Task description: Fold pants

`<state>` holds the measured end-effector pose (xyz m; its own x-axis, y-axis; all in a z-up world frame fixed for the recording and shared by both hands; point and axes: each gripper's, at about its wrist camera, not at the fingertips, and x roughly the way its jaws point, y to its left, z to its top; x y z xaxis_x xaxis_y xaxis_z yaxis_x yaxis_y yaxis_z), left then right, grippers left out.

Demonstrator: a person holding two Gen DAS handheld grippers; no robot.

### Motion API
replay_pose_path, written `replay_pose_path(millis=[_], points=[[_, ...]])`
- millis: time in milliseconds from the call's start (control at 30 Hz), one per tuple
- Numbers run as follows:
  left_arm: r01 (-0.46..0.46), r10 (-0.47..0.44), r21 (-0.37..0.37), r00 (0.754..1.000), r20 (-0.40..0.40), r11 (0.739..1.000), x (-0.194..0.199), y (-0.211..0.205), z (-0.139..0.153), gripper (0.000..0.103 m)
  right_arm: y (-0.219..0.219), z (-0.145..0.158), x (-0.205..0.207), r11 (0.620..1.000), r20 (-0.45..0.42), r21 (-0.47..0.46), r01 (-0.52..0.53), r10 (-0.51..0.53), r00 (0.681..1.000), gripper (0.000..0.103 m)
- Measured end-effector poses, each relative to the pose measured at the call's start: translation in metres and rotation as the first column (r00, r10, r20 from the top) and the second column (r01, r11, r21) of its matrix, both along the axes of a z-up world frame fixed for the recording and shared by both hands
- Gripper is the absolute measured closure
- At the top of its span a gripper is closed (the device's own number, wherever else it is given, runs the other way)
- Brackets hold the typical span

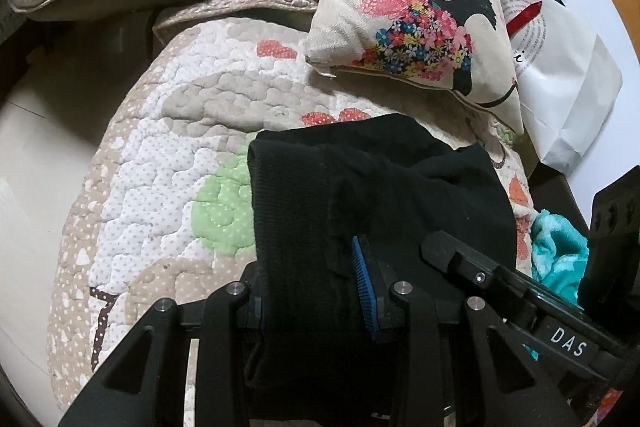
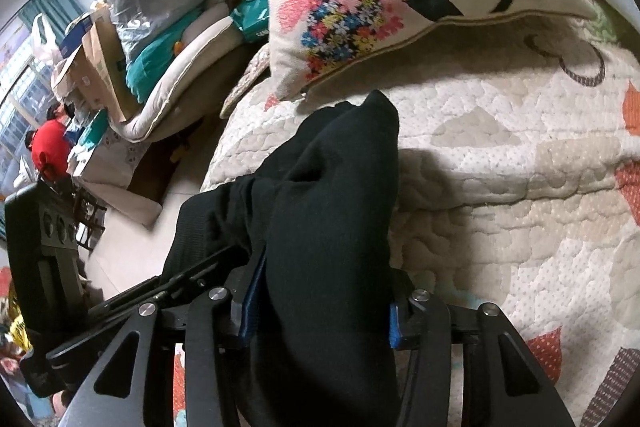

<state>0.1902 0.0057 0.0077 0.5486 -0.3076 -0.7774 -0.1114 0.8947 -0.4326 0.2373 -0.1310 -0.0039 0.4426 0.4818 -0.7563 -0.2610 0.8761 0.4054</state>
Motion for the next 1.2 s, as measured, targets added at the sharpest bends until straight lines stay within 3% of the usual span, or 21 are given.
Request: replay_pose_path(millis=[100, 267, 333, 433, 533, 800, 933, 1067, 1200], points=[[0.002, -0.002, 0.002, 1.000, 0.001, 1.000, 0.000, 0.000, 0.000, 0.067, -0.003, -0.003, 0.002, 1.000, -0.014, 0.013, 0.016, -0.016, 1.000, 0.047], [-0.017, 0.017, -0.011, 1.000, -0.023, 1.000, 0.005, 0.004, -0.011, 0.049, -0.010, -0.008, 0.007, 0.997, -0.049, 0.051, 0.059, -0.057, 0.997, 0.044], [-0.008, 0.006, -0.054, 1.000, -0.031, 0.999, 0.009, 0.006, -0.019, 0.050, -0.010, -0.011, 0.008, 0.997, -0.055, 0.044, 0.063, -0.060, 0.997, 0.044], [0.002, -0.006, -0.124, 0.999, -0.033, 0.992, 0.014, 0.009, -0.023, 0.063, -0.010, -0.012, 0.011, 0.997, -0.062, 0.035, 0.063, -0.060, 0.996, 0.047], [0.011, -0.014, -0.113, 1.000, -0.020, 0.993, 0.015, 0.004, -0.018, 0.065, -0.008, -0.007, 0.012, 0.999, -0.048, 0.017, 0.036, -0.035, 0.998, 0.052], [0.010, -0.012, -0.085, 1.000, -0.027, 0.996, 0.020, 0.000, -0.015, 0.063, -0.002, 0.001, 0.012, 0.999, -0.009, -0.022, 0.031, -0.031, 0.999, 0.053], [-0.035, 0.031, -0.050, 0.997, -0.075, 0.998, 0.020, 0.008, -0.016, 0.039, -0.010, -0.007, 0.012, 0.997, -0.037, -0.004, 0.079, -0.079, 0.996, 0.045], [-0.096, 0.064, -0.222, 0.987, -0.147, 0.970, 0.018, 0.034, -0.029, 0.035, -0.024, -0.009, 0.005, 0.993, -0.043, 0.012, 0.120, -0.120, 0.992, 0.035], [-0.155, 0.099, -0.321, 0.978, -0.182, 0.934, 0.016, 0.049, -0.035, 0.036, -0.032, -0.007, -0.006, 0.990, -0.042, 0.009, 0.142, -0.141, 0.989, 0.034]])
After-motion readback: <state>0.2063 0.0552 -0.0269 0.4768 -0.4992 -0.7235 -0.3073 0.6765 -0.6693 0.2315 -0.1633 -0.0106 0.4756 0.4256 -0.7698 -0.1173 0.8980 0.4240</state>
